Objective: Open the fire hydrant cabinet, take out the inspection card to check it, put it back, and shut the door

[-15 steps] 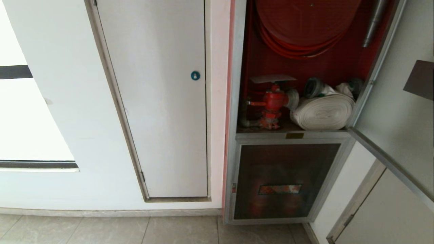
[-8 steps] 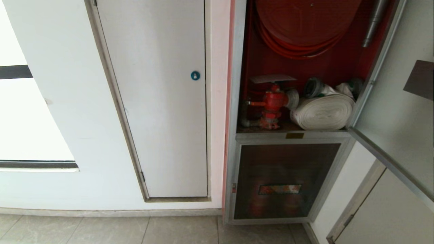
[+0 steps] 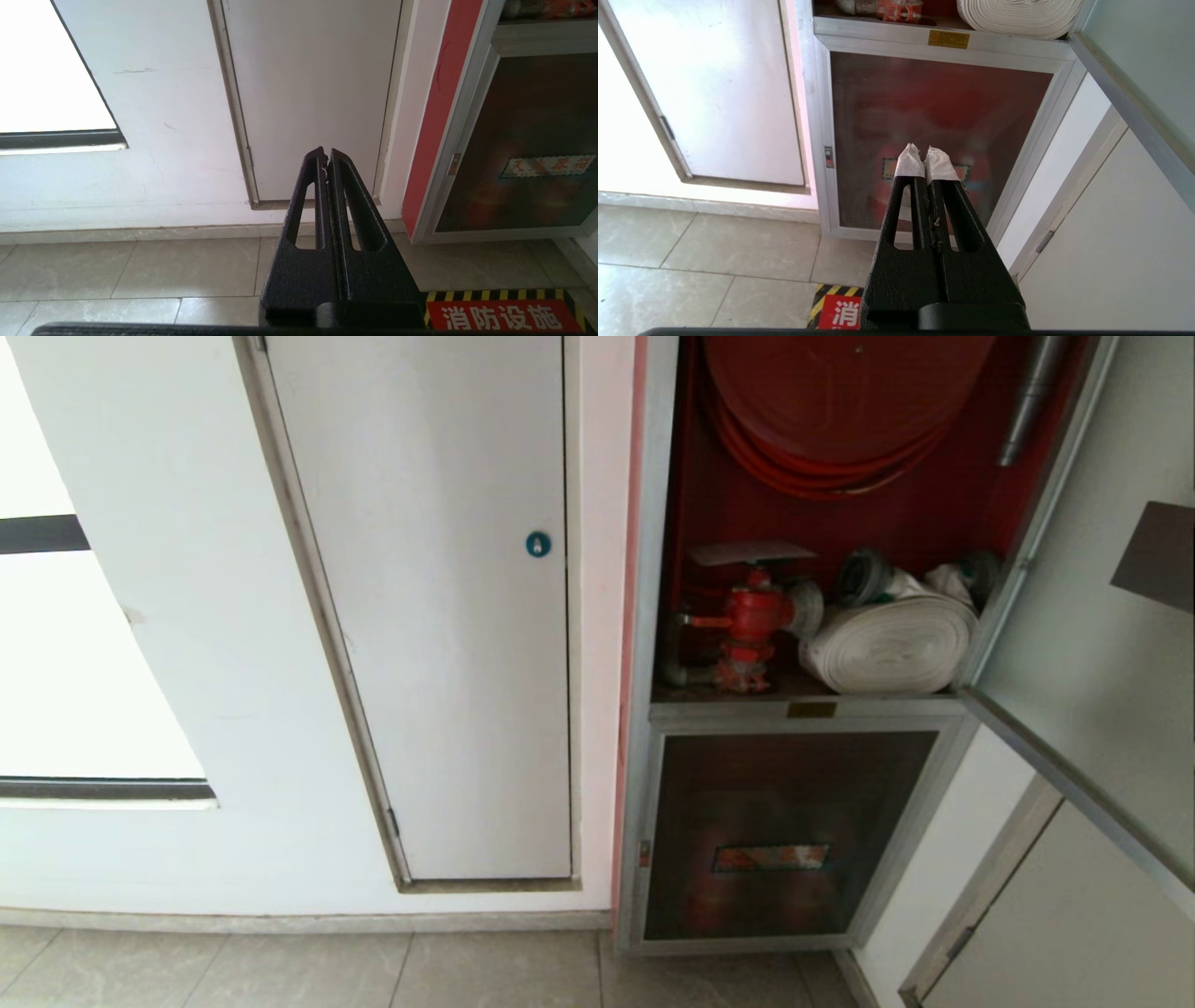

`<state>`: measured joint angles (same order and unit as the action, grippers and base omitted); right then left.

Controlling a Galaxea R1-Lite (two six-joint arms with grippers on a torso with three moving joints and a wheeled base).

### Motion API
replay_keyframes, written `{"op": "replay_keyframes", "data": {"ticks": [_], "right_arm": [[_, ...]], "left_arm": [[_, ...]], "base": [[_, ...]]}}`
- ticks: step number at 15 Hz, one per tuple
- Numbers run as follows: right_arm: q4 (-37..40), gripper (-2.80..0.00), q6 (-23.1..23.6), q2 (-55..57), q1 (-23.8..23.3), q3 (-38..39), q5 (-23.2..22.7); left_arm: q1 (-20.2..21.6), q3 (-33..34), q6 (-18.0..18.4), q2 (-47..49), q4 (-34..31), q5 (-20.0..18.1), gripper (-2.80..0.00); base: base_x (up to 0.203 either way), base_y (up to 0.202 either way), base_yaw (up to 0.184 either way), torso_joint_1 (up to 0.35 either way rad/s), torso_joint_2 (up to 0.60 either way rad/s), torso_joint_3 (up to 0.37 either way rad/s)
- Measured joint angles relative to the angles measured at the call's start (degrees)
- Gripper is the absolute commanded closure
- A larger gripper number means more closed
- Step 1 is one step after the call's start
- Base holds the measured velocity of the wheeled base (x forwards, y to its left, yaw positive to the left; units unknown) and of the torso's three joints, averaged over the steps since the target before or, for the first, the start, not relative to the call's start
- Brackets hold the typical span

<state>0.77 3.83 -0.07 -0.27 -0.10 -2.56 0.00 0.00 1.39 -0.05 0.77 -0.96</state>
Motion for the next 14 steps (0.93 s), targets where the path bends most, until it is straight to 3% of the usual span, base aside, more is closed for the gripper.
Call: {"op": "replay_keyframes", "data": {"ticks": [14], "right_arm": [[0.02, 0.0, -0.77, 0.0, 0.0, 0.0, 0.13]], "left_arm": [[0.0, 0.0, 0.01, 0.0, -0.02, 0.0, 0.0]], "base": [[0.0, 0.0, 0.0, 0.0, 0.0, 0.0]]}}
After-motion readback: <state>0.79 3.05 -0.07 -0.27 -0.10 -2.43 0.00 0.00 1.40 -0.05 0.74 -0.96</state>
